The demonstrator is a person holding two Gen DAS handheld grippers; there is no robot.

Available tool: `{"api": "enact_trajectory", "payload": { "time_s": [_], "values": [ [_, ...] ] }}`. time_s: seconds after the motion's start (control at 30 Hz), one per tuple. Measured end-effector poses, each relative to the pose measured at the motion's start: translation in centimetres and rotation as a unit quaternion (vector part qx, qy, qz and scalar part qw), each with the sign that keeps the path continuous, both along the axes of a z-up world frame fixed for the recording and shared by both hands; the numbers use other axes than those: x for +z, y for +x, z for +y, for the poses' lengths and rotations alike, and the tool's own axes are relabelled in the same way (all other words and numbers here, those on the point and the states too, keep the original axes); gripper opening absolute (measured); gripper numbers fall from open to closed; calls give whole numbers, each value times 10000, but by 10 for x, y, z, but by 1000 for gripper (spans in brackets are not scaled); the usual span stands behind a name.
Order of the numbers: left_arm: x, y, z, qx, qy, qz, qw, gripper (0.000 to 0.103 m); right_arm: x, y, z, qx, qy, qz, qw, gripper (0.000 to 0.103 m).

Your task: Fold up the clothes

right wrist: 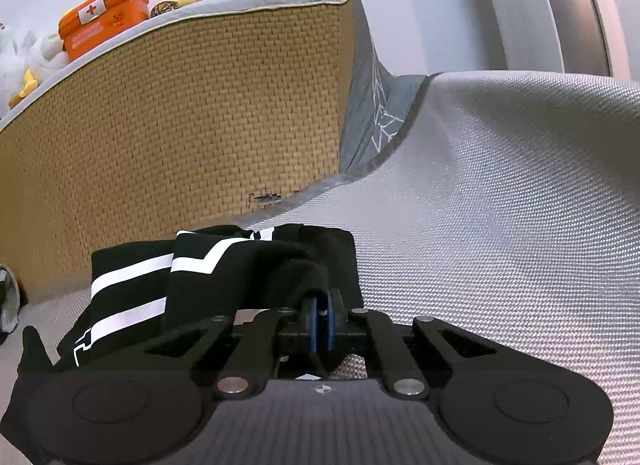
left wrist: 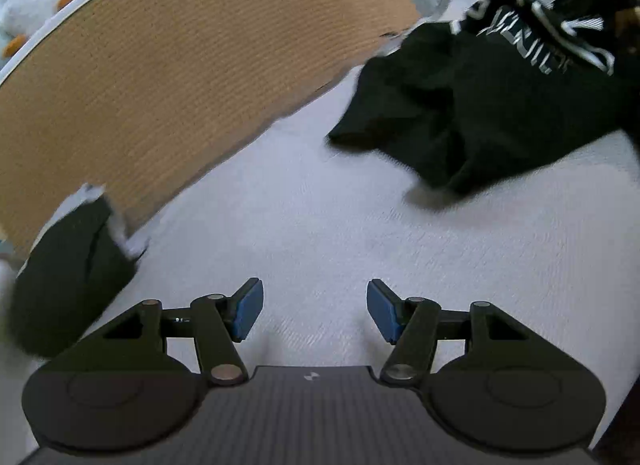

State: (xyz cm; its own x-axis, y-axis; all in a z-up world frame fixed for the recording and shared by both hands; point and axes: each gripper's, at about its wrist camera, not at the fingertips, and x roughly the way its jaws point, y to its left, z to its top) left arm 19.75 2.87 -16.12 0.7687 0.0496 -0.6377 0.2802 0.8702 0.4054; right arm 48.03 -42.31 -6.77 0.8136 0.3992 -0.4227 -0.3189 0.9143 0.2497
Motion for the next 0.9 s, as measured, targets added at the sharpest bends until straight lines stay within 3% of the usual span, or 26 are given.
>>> {"api": "enact_trajectory", "payload": {
  "time_s": [0.2, 0.43, 0.63, 0.8, 0.9],
  "values": [
    [11, 39, -53, -520, 114, 62, 9986, 62, 0, 1, -2, 2, 60, -45, 10000, 8],
    [31, 94, -106, -913, -63, 1, 9958, 63, 1, 0, -3, 0, 93, -140, 9999, 8],
    [27, 136, -139, -948, 39, 138, 9954, 63, 1, -1, -5, 8, 140, -183, 9997, 8],
    [26, 151, -155, -1200, 389, 300, 9916, 64, -1, 0, -9, 29, 230, -173, 9996, 8],
    [30, 165, -157, -1080, 213, 253, 9936, 68, -1, 0, -9, 35, 264, -183, 9995, 8]
  ]
}}
